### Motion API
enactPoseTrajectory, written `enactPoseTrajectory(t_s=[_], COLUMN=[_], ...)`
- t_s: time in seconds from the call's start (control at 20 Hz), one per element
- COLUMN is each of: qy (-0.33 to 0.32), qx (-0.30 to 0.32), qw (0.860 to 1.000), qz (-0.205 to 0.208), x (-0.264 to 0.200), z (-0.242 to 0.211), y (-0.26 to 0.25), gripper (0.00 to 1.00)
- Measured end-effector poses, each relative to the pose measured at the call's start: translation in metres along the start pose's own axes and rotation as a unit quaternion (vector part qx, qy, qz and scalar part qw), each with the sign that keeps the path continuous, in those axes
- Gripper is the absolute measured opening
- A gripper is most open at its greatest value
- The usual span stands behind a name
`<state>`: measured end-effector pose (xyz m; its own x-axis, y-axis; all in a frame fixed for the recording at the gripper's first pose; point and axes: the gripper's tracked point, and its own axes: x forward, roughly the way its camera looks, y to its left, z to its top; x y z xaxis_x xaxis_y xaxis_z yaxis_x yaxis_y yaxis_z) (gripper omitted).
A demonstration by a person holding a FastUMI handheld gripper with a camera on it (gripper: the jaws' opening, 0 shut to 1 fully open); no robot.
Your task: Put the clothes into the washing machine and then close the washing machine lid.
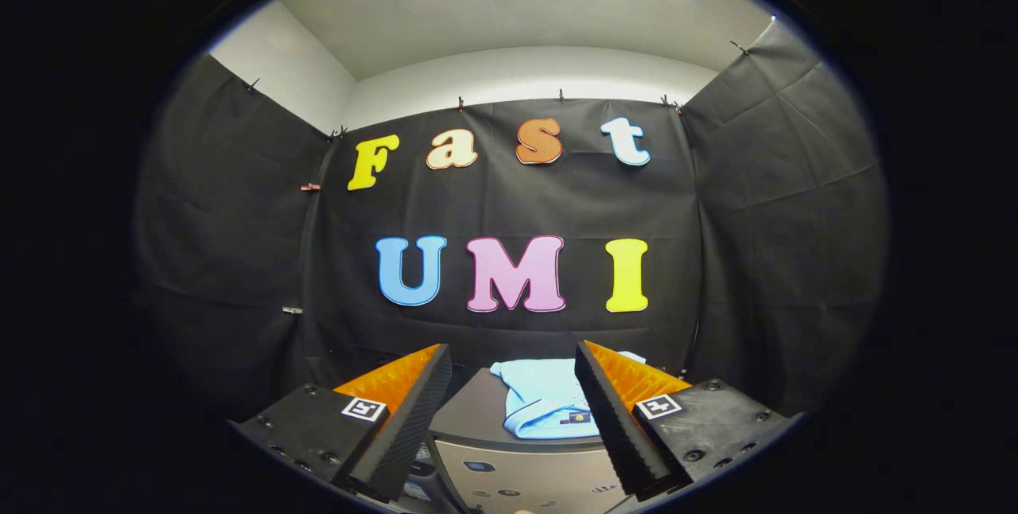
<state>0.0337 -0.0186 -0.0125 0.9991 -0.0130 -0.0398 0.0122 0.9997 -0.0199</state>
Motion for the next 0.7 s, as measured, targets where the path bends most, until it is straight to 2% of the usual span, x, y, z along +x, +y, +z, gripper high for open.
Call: enactPoseTrajectory(t_s=[0.25,0.55,0.7], qy=[0.030,0.065,0.078], qx=[0.004,0.038,0.046], qw=[1.000,0.997,0.995], qz=[-0.008,-0.020,-0.039], x=[0.035,0.088,0.116], z=[-0.008,-0.022,-0.036], y=[-0.015,-0.038,-0.058], gripper=[0.98,0.98,0.99])
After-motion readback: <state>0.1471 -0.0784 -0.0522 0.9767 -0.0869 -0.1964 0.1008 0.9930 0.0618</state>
